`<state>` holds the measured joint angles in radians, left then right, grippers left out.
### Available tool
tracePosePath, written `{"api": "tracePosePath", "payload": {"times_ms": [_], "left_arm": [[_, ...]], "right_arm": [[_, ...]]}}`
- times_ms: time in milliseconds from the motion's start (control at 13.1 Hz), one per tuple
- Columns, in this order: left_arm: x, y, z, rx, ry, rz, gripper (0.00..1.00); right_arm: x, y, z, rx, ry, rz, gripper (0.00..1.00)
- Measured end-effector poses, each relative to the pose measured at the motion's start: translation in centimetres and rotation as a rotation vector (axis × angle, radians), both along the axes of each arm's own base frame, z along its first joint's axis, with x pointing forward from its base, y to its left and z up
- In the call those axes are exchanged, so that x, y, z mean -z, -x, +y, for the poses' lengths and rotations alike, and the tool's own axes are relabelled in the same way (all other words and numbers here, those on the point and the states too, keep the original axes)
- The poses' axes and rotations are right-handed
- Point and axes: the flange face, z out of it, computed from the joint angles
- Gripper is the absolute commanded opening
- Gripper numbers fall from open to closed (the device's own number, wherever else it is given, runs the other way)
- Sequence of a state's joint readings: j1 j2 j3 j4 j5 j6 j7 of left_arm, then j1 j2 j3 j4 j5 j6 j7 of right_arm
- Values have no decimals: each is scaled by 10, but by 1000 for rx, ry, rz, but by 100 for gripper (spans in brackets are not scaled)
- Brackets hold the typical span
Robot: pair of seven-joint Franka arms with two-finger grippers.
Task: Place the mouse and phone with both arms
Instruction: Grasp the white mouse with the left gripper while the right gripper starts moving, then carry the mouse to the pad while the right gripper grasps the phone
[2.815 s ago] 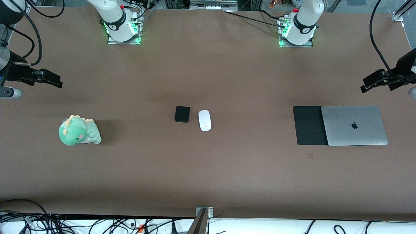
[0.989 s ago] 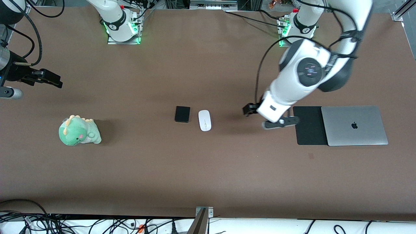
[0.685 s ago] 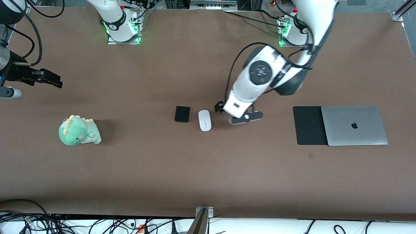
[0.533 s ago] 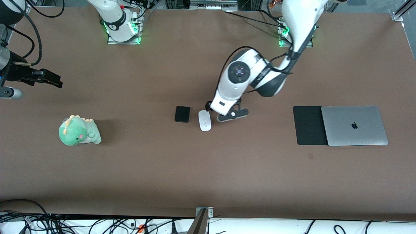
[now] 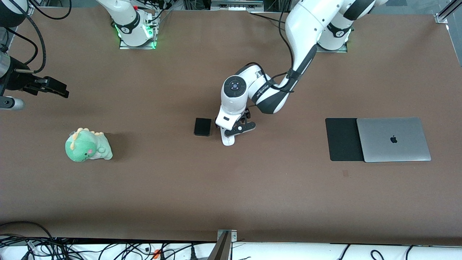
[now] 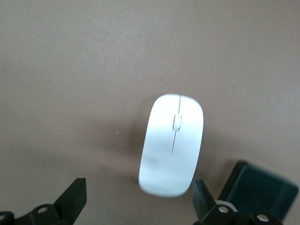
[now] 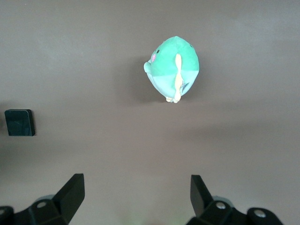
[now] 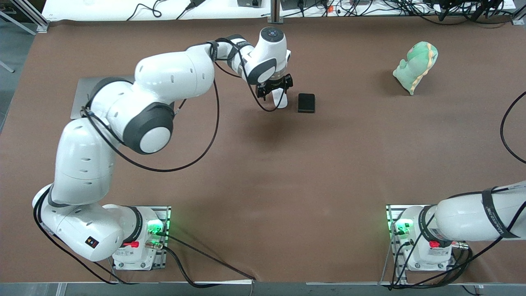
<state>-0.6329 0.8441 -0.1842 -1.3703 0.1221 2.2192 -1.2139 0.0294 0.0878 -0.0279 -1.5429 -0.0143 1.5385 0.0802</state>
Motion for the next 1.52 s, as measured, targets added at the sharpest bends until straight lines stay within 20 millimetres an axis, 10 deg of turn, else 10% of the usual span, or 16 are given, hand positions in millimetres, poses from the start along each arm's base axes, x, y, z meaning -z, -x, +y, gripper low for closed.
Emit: {"api": "tracePosePath", "payload": {"times_ms": [989, 1522], "left_arm": [[48, 2, -25, 26, -27, -48, 100], [46, -7, -20, 33, -27, -63, 55]], "right_arm": [[24, -10, 9, -22, -1, 41, 100], [59, -20, 47, -87, 1, 105, 100]]}}
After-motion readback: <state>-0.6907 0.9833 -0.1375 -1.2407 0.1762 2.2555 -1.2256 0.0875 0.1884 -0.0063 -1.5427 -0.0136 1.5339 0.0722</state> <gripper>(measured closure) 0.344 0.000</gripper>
